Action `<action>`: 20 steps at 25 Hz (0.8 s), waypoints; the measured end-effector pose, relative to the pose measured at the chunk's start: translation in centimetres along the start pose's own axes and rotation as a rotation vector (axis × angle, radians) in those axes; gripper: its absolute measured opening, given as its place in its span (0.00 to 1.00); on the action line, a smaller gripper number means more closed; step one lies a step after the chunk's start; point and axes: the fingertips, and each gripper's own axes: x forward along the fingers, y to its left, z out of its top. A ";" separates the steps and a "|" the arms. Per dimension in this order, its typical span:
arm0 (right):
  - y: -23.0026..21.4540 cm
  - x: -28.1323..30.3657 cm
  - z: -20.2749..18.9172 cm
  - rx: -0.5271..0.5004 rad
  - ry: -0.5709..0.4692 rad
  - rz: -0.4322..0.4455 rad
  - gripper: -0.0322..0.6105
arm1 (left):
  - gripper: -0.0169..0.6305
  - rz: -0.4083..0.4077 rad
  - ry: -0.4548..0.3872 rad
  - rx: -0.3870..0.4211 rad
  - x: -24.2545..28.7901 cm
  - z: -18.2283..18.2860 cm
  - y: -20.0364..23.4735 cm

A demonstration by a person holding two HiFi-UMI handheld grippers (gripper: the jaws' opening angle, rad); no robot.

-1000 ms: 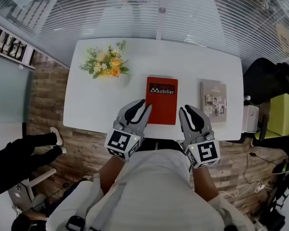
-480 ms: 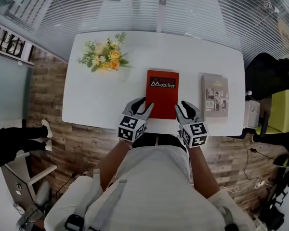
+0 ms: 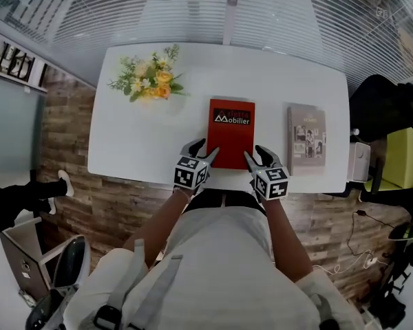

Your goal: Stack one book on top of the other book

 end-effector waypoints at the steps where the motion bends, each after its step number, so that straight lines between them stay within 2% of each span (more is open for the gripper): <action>1: 0.0 0.3 -0.4 0.013 0.008 0.007 0.34 | 0.38 0.000 0.010 -0.002 0.3 -0.4 0.2; 9: -0.2 2.0 -2.5 0.083 0.062 0.044 0.41 | 0.44 -0.025 0.064 -0.066 1.5 -2.7 0.7; 20: -0.1 2.1 -2.6 0.115 0.050 0.052 0.43 | 0.46 -0.034 0.055 -0.098 1.7 -2.9 0.6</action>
